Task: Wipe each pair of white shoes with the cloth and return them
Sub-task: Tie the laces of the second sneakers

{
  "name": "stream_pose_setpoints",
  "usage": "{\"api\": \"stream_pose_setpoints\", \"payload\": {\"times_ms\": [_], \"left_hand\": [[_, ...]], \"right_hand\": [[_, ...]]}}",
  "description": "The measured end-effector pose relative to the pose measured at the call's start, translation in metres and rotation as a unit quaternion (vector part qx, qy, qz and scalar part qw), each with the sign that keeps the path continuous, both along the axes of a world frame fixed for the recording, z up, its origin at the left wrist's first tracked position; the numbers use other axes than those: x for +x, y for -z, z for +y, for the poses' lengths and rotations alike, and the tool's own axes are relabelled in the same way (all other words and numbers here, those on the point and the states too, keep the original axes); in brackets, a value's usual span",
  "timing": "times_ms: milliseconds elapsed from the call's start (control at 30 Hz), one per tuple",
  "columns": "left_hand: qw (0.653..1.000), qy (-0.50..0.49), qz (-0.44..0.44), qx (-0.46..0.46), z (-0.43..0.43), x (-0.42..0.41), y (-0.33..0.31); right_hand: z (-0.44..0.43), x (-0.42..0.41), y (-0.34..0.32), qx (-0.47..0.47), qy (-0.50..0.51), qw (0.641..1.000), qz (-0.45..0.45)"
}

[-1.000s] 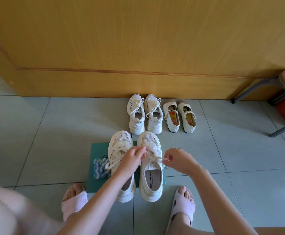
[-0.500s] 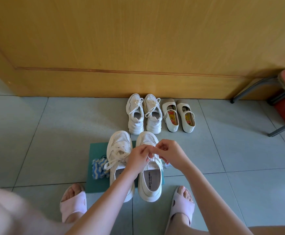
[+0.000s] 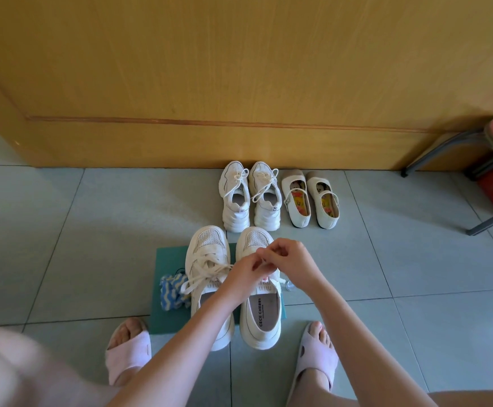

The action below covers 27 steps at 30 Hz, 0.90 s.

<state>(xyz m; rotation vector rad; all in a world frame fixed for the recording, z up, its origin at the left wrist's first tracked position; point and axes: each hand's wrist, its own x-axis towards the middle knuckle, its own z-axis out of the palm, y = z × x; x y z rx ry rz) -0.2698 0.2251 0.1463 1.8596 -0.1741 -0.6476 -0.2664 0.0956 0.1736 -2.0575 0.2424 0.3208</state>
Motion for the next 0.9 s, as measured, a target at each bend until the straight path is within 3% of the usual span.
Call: {"api": "stream_pose_setpoints", "payload": {"times_ms": [333,567,800,900], "left_hand": [[0.999,-0.021,0.030,-0.018,0.003,0.002,0.004],[0.998,0.003,0.060,-0.020,0.004,-0.001,0.001],[0.980,-0.107,0.118,-0.122,0.007,-0.001,-0.003],[0.967,-0.152,0.139,-0.149,0.007,-0.003,-0.004]], "right_hand": [[-0.021,0.000,0.001,-0.129,-0.153,0.979,-0.039],[-0.029,0.007,-0.001,-0.165,-0.232,0.959,-0.004],[-0.027,-0.001,0.008,-0.060,-0.138,0.989,0.010],[-0.032,-0.007,0.014,0.037,-0.070,0.996,0.042]]}}
